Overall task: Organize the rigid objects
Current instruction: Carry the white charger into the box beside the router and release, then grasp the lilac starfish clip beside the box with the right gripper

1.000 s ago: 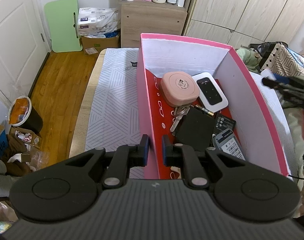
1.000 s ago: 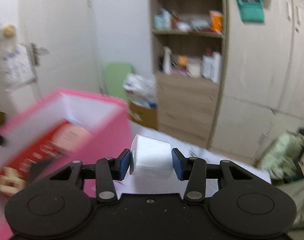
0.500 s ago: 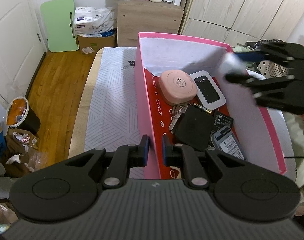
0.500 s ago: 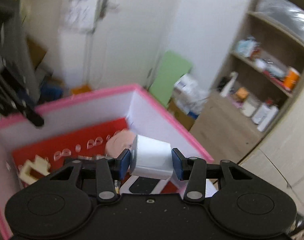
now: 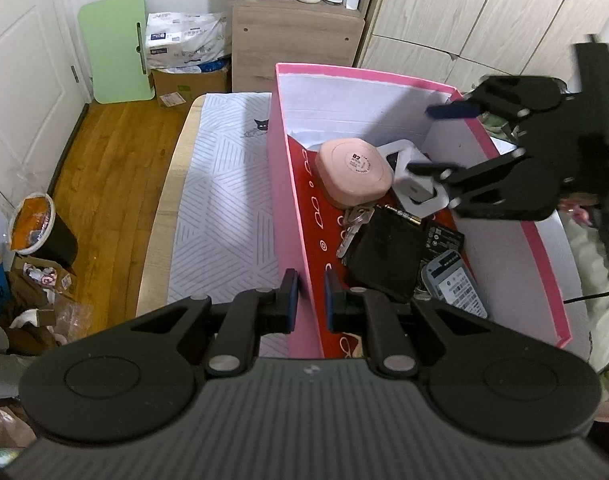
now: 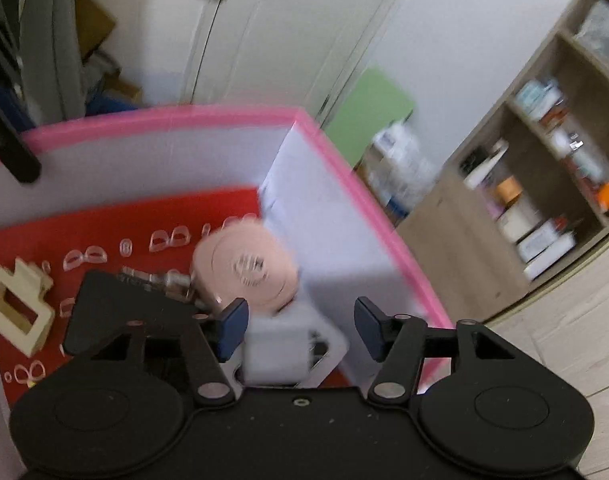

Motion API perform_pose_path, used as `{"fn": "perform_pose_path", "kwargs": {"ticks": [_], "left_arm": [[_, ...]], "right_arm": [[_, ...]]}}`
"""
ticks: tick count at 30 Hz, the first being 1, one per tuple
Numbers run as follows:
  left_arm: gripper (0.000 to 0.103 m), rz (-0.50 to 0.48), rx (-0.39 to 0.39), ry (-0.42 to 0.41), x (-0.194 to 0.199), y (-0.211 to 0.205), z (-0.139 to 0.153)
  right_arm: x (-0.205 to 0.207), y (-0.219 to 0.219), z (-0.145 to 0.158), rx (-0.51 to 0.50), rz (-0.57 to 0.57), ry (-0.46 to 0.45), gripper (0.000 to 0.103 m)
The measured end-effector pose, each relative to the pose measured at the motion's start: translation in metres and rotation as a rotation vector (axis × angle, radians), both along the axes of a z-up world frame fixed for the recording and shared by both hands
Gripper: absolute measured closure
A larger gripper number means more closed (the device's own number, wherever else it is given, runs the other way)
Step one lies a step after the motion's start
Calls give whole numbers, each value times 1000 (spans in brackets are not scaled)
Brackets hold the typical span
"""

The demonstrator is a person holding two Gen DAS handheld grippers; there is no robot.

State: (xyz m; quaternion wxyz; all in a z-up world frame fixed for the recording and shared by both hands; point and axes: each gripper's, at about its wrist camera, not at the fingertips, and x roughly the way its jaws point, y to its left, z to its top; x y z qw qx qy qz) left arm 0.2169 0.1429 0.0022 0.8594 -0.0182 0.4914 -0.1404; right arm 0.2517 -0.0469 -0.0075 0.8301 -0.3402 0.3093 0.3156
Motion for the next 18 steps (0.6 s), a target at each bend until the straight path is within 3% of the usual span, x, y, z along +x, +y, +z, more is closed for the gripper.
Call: {"fn": "perform_pose_path", "kwargs": {"ticks": [4,6,11,14,18], "left_arm": [[92,2,-1,-12,-2,0,-1],[92,10,-17,-12,-2,3,-1],[92,16,-34,-11,-3,7,-2],[92,13,-31,-7,-2,6,-2],[92,6,-20,-13,-3,5,-1]], "right_arm": [[-26,-40,31,223,-29,-155,38],[-36,-61,41,288,-63,-197,38],[-46,-124,33,421,-162,-128,38],[-45,-150,9,418,-215,-58,39],[-62,-153,-20,240,-202,-99,41]]}}
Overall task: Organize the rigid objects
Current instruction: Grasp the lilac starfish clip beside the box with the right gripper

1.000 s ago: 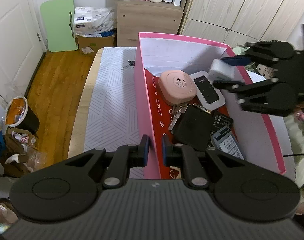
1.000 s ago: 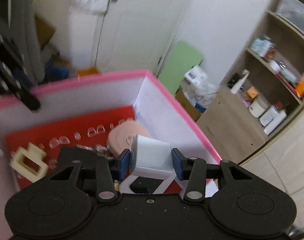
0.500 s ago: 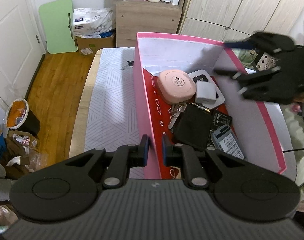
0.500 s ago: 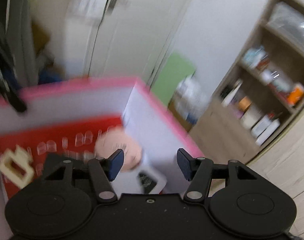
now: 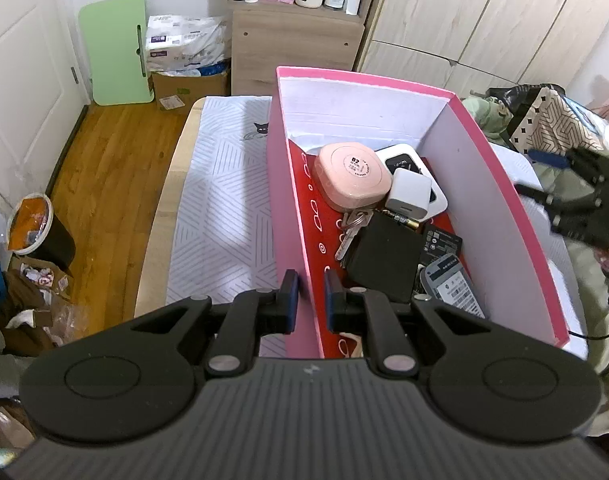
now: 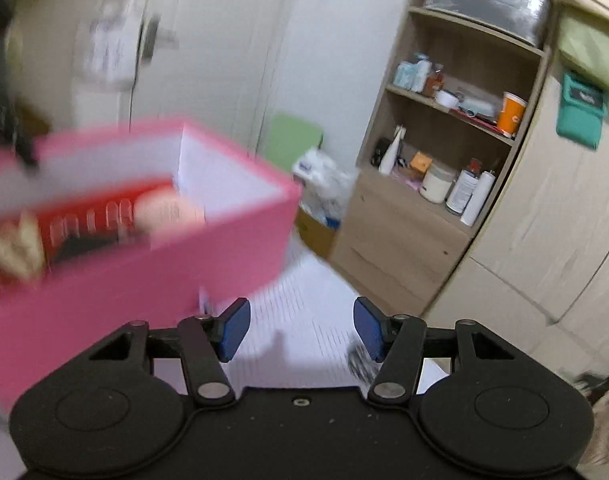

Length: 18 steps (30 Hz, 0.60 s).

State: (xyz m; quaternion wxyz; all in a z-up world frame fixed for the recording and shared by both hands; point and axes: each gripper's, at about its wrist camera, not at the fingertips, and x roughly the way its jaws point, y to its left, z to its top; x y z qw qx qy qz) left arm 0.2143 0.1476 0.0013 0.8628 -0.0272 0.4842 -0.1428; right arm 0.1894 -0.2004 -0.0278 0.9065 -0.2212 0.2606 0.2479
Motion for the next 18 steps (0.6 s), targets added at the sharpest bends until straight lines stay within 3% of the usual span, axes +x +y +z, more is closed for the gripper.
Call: {"fn": "perform_pose_path", "kwargs": {"ticks": [4,8,18], "left_arm": [[92,8,-9,5,0,0,0],[92,14,-4,7,0,-1,0],[92,17,0,14,1,-1,0]], "right_arm": [[-11,1,-17,-44,85,29,43],[-2,15,-25,-104,78,59,43],[3,52,-45,-258,313,55,40]]}}
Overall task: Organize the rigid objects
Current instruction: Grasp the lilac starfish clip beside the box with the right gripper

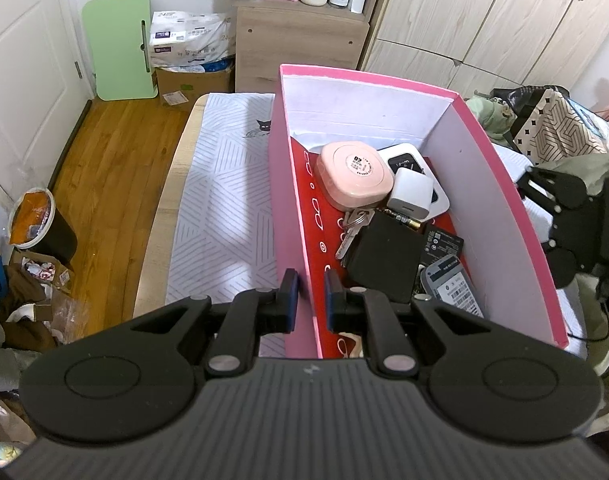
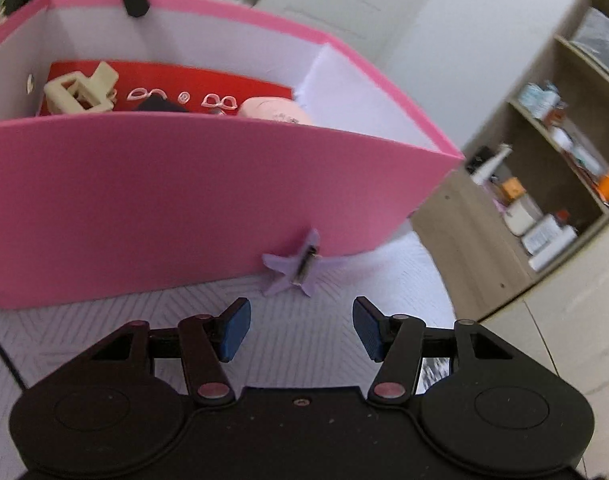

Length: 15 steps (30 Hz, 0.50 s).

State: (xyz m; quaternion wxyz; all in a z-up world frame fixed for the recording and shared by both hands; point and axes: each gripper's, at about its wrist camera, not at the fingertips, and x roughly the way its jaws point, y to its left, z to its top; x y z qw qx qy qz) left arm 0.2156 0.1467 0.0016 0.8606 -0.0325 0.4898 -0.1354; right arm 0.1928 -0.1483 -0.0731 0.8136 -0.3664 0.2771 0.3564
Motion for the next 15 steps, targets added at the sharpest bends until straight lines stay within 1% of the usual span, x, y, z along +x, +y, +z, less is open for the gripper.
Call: {"fn": "perform_pose_path", "kwargs": {"ticks": [3,5,9,11,15], "left_arm": [[92,1,-1,0,0,0,0],[92,0,0,-1,0,0,0],[92,-5,0,-1,-1,-1,-1],[92,-7,3,-3,-1,-1,0],[92,-8,8,-3,-1,0,0]], "right_arm": [[12,5,3,10,46,33,40],[21,4,5,14,63,60,38],[39,-6,4,63,74,137,37],[44,-10,5,74,120,165,37],[58,-9,7,51,198,216,35]]}}
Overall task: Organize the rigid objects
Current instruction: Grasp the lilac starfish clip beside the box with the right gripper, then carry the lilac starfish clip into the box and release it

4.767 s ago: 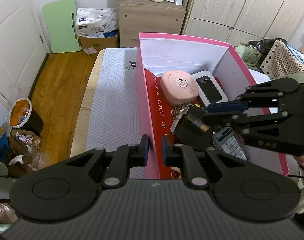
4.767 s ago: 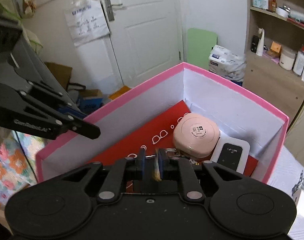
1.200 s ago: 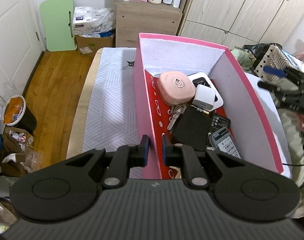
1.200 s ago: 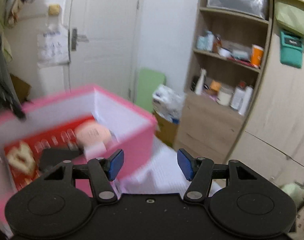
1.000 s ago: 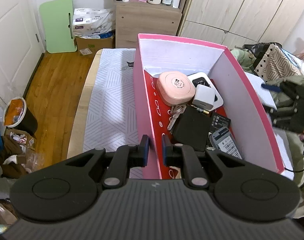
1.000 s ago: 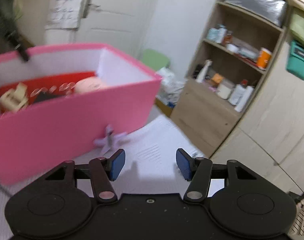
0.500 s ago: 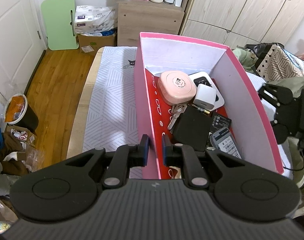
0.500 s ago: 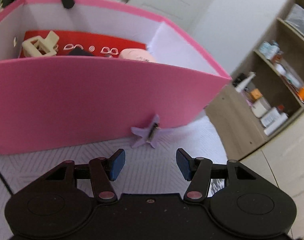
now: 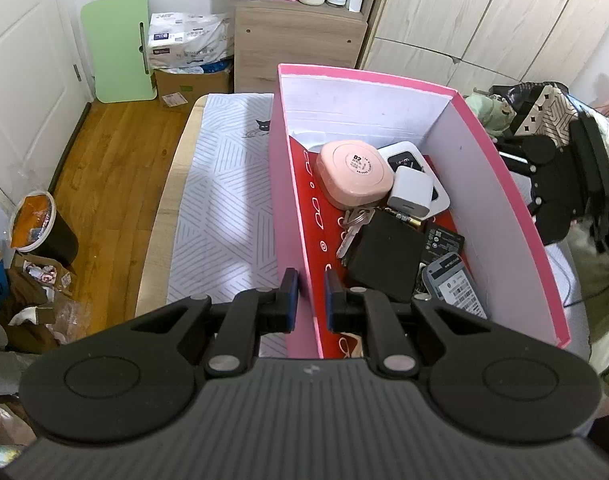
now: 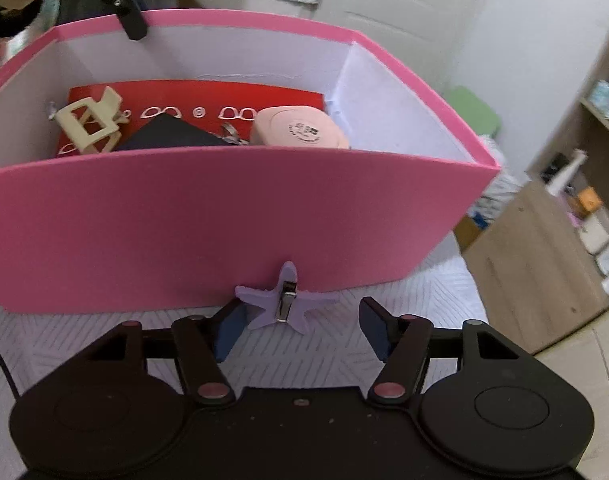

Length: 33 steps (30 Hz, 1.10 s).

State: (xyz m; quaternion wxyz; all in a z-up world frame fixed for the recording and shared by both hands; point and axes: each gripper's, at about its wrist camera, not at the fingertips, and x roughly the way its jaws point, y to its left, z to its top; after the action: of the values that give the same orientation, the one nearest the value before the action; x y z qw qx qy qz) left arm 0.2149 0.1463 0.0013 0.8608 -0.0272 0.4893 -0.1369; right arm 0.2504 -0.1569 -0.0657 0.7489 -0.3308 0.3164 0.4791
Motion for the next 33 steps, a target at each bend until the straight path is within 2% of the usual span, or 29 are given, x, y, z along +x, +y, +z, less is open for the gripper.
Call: {"fn": "perform_pose_path", "kwargs": {"ticks": [3,4,5,6,14,18,25,26,27,30,33], "left_arm": [[92,1,-2,0,0,0,0],[92,1,-1,-2,0,0,0],[92,0,0,-4,0,0,0],[92,-3,1,-7,-1,-1,0],[92,-9,-10,-17,-2,1,-1],[92,-7,-21,-16,-2,3,-2],[92,-3,-24,-17,-2,4,-3],[92,-3,-25,-16,-2,4,-3],[92,-5,-24,-15,-3,4,-3],[92,-10,-13,-17,-3,3,-2],[92,-13,-6,-18,-2,2,-2]], "right_arm": [[10,-1,1,0,20,50,38],[10,-2,1,8,18,70,48],[10,-3,1,19,19,90,62],[8,-5,2,32,12,95,66],[-11,-18,2,161,-183,77,66],[-25,-33,8,301,-281,65,66],[-47,-55,28,476,-385,17,67],[-49,-54,32,485,-393,5,82],[-51,-54,35,493,-399,1,90],[-48,-53,51,514,-456,57,90],[-45,-39,54,466,-509,91,91]]}}
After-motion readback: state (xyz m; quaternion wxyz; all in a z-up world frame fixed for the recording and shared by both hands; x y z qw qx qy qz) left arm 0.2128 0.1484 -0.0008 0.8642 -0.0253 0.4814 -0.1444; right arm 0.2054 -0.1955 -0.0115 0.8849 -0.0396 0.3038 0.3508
